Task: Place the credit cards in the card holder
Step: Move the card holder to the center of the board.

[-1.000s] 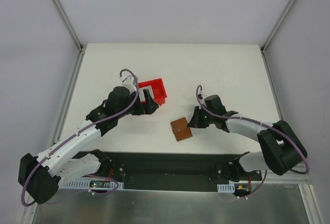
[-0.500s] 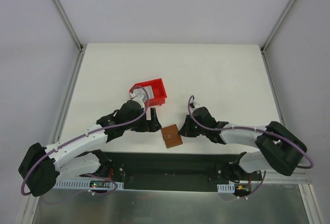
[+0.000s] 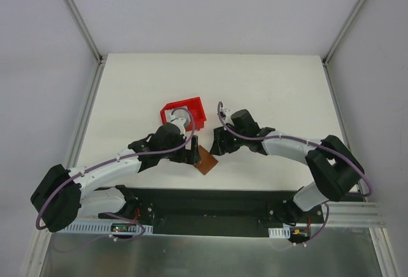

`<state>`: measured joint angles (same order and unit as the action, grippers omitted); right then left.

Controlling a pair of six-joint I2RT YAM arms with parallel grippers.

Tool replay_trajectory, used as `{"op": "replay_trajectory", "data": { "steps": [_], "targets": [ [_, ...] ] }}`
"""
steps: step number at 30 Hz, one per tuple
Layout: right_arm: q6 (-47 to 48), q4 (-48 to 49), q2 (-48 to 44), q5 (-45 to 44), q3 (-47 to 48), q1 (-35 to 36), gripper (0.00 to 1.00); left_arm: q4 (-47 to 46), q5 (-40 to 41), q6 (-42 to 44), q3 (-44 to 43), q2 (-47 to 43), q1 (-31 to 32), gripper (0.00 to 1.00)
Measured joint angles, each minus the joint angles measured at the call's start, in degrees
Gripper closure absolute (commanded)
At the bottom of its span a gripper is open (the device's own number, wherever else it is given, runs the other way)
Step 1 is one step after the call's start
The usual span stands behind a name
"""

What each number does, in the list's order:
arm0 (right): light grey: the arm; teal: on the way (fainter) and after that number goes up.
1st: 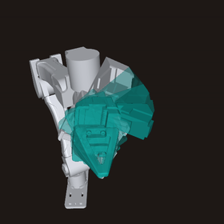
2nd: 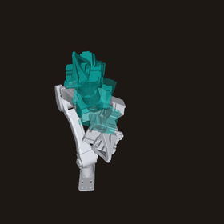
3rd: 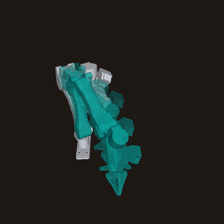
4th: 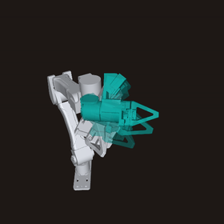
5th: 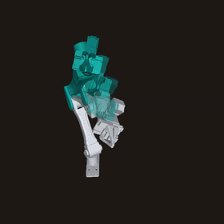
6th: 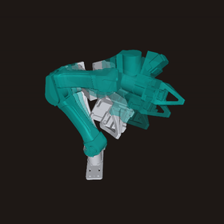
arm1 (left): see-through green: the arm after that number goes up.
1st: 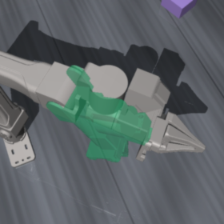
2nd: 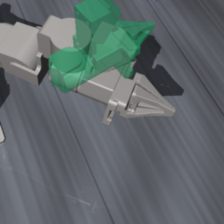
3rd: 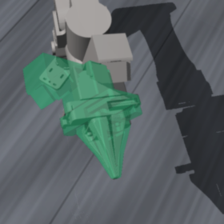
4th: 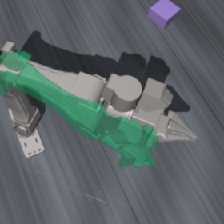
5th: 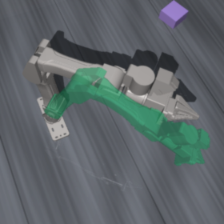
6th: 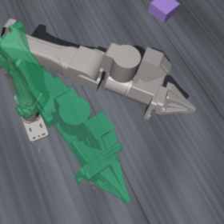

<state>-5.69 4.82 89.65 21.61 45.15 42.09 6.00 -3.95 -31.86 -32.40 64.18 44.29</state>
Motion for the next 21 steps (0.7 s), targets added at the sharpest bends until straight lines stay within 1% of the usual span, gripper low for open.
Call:
{"op": "replay_trajectory", "data": {
  "steps": [4,6,9,11,13,18,21],
  "targets": [
    [-4.4,-0.7,-6.4,-3.0,-6.5,-0.7,0.43,-2.4,1.5,2.4,-0.2,1.6,0.0,0.02],
    [-9.1,0.9,-10.0,-3.7,-11.0,-0.4,0.44,-4.1,1.6,3.9,-1.2,3.8,0.0,0.02],
    [-16.9,4.6,-12.8,-5.8,-16.7,1.4,0.45,-6.9,1.4,6.1,-3.0,8.1,0.0,0.03],
    [-21.5,6.1,-12.9,-7.4,-18.4,3.1,0.48,-8.1,1.2,7.2,-4.0,10.5,0.0,0.04],
    [-24.9,7.6,-12.9,-9.1,-18.8,4.7,0.48,-9.0,1.1,8.1,-4.8,12.5,0.0,0.03],
    [-32.0,11.8,-11.6,-12.7,-18.8,6.6,0.49,-10.1,0.4,8.5,-4.9,14.5,-0.7,0.06],
    [-34.2,13.2,-9.6,-13.9,-18.8,6.6,0.49,-10.5,-0.2,8.3,-4.5,15.3,-0.9,0.13]
  ]
}}
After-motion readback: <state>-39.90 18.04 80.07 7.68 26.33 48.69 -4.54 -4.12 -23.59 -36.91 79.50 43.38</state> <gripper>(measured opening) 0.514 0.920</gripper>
